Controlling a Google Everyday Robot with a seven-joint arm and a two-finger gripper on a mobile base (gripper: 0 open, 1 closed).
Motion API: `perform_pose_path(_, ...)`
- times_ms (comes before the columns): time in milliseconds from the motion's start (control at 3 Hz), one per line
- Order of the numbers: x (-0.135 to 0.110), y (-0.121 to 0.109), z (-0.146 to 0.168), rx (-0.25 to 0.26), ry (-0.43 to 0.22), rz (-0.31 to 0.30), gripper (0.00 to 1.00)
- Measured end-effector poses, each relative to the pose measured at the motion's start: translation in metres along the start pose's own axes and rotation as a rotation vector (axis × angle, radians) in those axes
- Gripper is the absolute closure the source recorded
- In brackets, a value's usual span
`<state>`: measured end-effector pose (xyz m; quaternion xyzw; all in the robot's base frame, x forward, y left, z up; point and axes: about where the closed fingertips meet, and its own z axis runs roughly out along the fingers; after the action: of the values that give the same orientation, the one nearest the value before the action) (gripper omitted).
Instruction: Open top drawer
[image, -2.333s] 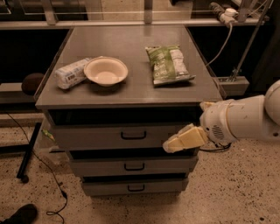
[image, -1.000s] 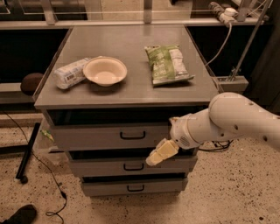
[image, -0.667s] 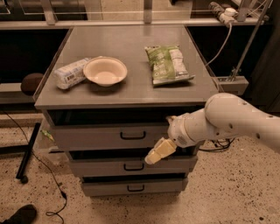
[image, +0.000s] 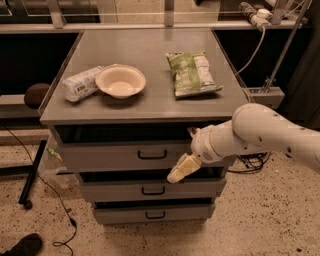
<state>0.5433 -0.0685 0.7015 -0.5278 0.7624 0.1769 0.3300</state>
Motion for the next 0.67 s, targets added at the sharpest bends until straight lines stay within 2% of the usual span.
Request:
perform_pose_path(333,0.0065,-0.0049,0.0099,-0.03,0.016,-0.01,0.0)
perform_pose_path(667,0.0156,-0.0072,0.0145,-0.053,0.03,-0.004,0.13)
